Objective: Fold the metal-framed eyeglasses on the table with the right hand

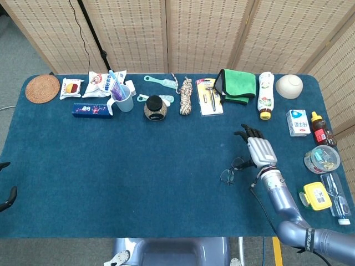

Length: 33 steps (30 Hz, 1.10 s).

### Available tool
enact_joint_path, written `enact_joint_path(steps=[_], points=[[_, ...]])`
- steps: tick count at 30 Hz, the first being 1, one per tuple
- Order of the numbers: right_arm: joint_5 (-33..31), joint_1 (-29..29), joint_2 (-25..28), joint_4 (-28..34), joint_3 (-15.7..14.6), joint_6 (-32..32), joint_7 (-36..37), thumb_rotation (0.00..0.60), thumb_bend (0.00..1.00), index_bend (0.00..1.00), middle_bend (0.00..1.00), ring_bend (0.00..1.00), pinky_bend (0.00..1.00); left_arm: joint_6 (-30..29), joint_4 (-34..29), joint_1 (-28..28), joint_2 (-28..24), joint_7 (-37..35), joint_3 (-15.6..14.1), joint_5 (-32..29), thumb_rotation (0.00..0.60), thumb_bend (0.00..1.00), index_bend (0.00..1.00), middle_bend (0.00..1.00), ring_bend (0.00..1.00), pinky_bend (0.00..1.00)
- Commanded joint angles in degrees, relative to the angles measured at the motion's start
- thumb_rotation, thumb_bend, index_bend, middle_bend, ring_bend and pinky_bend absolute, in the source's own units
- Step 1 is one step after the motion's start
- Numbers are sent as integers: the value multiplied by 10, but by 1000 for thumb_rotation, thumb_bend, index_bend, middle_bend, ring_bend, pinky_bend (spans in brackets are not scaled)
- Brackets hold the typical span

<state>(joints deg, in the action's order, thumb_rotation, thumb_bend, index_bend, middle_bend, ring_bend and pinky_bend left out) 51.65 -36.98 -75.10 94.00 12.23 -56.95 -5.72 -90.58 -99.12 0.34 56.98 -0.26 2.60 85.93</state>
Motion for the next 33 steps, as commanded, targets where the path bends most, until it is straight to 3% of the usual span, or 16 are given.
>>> enact_joint_path(steps=[1,9,13,17,33], points=[[39,16,12,13,9,11,56,600,0,183,19,0,0,0,-1,0,0,1,-1,0,478,406,211,112,148,138],[142,41,43,47,11,35,199,600,0,183,20,0,0,4,-6,0,-1,2,-3,1,476,406,211,112,148,138],[232,52,75,88,7,69,353,600,0,183,21,0,0,5,-10,-2,-1,7,-1,0,474,406,211,112,148,138],[307,52,88,87,-5,72,448,600,0,183,23,0,0,5,-12,-2,-2,9,-1,-1,477,406,211,112,148,138],[484,8,105,91,-72,40,693,600,0,153,24,0,47,1,-14,-1,-7,9,1,-4,477,406,209,113,148,138]])
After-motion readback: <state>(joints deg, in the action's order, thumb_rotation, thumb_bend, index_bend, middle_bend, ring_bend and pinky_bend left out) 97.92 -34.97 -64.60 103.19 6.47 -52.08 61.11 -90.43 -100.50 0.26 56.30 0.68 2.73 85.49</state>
